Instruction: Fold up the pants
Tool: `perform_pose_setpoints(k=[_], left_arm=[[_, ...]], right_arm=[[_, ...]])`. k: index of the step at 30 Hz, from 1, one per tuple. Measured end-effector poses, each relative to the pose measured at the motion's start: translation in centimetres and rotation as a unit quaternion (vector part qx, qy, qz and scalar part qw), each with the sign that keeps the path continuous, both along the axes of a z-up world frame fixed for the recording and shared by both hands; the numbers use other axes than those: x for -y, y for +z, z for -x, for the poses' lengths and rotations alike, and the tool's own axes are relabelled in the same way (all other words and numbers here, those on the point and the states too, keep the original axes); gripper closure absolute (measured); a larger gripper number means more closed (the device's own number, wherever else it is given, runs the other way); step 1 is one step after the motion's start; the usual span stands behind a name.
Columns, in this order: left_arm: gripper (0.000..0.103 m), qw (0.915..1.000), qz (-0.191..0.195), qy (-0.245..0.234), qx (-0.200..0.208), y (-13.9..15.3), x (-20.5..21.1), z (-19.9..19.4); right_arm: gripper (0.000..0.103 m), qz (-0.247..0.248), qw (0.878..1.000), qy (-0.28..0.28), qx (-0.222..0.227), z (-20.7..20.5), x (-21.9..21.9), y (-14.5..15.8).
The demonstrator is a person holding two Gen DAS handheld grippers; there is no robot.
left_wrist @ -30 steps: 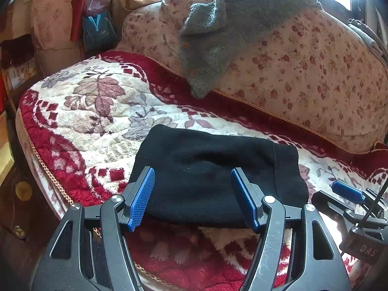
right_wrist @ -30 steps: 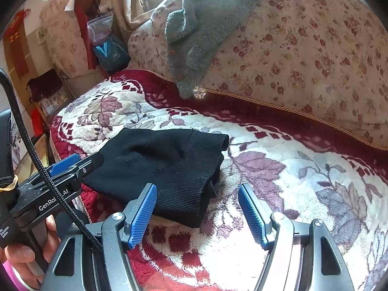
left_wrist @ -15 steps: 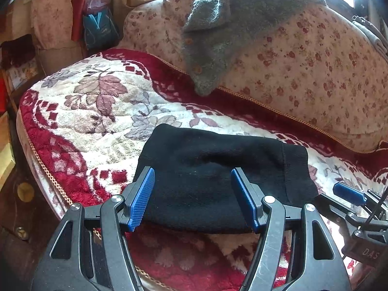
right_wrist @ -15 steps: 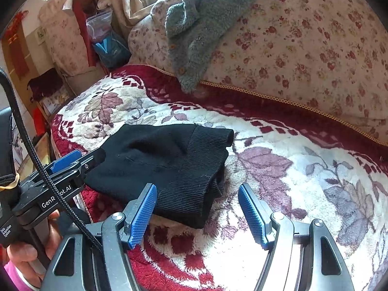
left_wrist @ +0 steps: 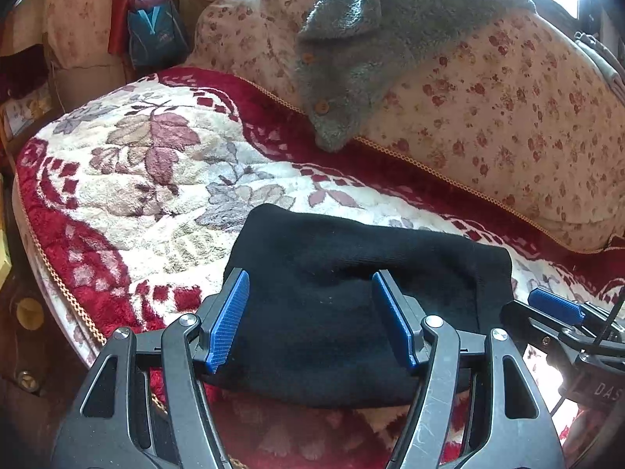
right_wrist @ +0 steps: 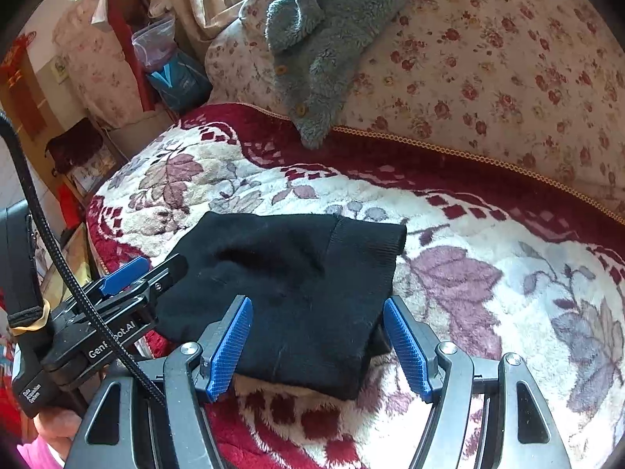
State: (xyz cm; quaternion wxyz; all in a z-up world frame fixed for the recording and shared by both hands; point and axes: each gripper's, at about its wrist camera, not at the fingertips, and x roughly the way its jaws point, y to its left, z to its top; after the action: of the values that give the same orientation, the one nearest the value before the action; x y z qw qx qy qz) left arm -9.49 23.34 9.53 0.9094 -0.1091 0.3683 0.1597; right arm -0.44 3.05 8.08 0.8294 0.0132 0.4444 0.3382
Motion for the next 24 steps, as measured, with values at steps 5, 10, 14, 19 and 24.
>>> perform_pose_setpoints(k=[5,10,14,19,24], left_arm=[[0.037,1.0,0.001,0.0,0.0,-0.04,-0.32,-0.23],[0.037,1.0,0.0,-0.001,-0.002,-0.11,-0.43,-0.42],[0.037,1.0,0.0,-0.003,-0.005,-0.29,-0.43,-0.64],[0.037,1.0,0.001,-0.003,-0.005,-0.31,-0.46,-0.63],[0.037,1.0,0.002,-0.001,-0.008,-0.5,-0.48,-0.41]], right_arm=[[0.035,0.002,1.0,0.003,-0.001,-0.28,-0.67,-0.03],[0.035,0.004,1.0,0.008,-0.003,-0.28,-1.09,-0.21],[0.035,0.003,1.0,0.007,-0.003,-0.29,-1.02,-0.23],[0.035,0.003,1.0,0.006,-0.005,-0.4,-0.9,-0.42],[0.035,0.004,1.0,0.008,-0.006,-0.3,-0.97,-0.53]])
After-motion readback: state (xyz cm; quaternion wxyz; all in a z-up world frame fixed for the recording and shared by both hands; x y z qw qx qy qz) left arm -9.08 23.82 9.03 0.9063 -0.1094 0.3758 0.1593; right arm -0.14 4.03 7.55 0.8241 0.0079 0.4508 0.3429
